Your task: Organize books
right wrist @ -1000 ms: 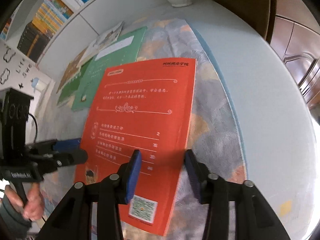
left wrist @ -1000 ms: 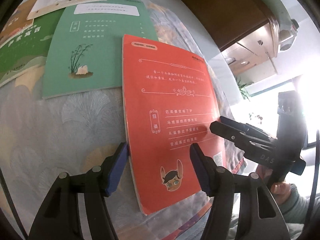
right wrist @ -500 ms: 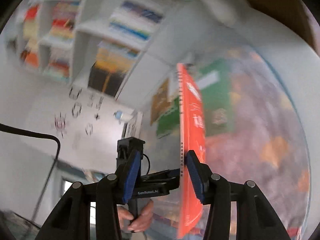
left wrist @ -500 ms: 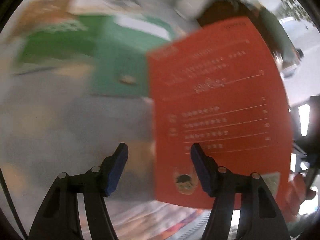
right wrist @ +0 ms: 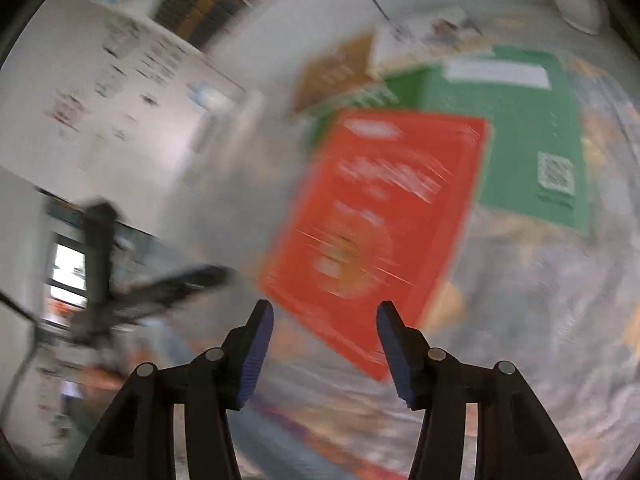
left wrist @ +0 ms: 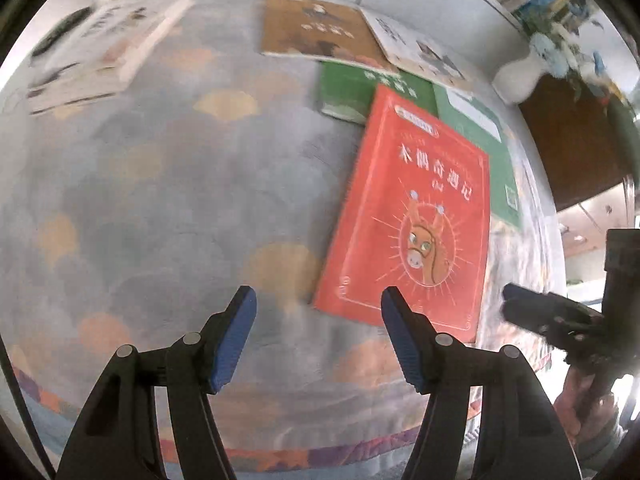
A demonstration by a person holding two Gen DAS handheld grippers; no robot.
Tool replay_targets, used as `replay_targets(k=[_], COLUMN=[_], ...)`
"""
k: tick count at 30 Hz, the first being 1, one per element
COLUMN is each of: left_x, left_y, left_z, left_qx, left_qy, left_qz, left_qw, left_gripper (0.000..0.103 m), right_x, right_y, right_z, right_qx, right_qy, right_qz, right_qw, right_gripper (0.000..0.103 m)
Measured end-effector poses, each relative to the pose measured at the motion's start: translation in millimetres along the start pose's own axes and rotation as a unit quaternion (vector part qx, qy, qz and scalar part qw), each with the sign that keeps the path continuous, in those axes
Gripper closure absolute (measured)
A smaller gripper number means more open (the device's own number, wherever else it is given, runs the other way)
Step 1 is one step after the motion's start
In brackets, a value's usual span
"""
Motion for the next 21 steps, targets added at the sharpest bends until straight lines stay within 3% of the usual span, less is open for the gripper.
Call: replay_targets(k=[2, 6, 8, 11, 13, 16, 17, 19, 21], left_x=[10, 25, 31, 31, 29, 23, 21, 20, 27], left_y=[11, 25, 35, 44, 44, 40, 43, 46, 49], left_z=[-4, -14, -14, -11, -9, -2, 2, 10, 20], left_qx=[0.006, 0.0, 0.008, 0.028, 0.021, 0.003, -0.002, 0.003, 0.019], left_qy=[0.001, -0.008, -0.016, -0.004, -0.005, -0.021, -0.029, -0.04, -0.043], left_qz=[-0.001, 0.032, 0.043, 0.03, 0.046, 0.101, 0.137, 0.162, 0.132], left_qw=[1.0, 0.9994, 0.9989, 0.9991, 0.9987, 0.9946, 0.9902, 0.9859, 0.9901], left_gripper=[0.041, 0.044, 0.045, 0.045, 0.045, 0.045, 0.045, 0.045, 0.045], right_x=[9, 16, 20, 24, 23, 14, 9, 2, -6], right_y=[10, 20, 19, 17, 19, 22, 24, 31, 39], right_z=[5, 14, 21, 26, 30, 35, 37, 34, 31], right_qx=[0.013, 0.018, 0.016, 0.01, 0.004, -0.007, -0.01, -0.021, -0.021], right_qy=[-0.011, -0.004, -0.005, -0.004, -0.006, -0.004, -0.004, -0.002, -0.003], right_qz=[0.014, 0.036, 0.04, 0.035, 0.036, 0.052, 0.062, 0.083, 0.085], right_qw=[1.0, 0.999, 0.999, 0.999, 0.999, 0.999, 0.998, 0.996, 0.996], right_gripper=[0.052, 0.07, 0.071, 0.072, 0.072, 0.072, 0.072, 0.072, 0.072])
Point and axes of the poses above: each gripper's, at about its wrist camera, not at the fingertips, and x roughly the way its jaws point, y to its right, z to its underside, the point moved 6 cm from there along x, roughly the way its jaws point, and after that the axes turned 14 degrees about -z, right-handed, at the moved point
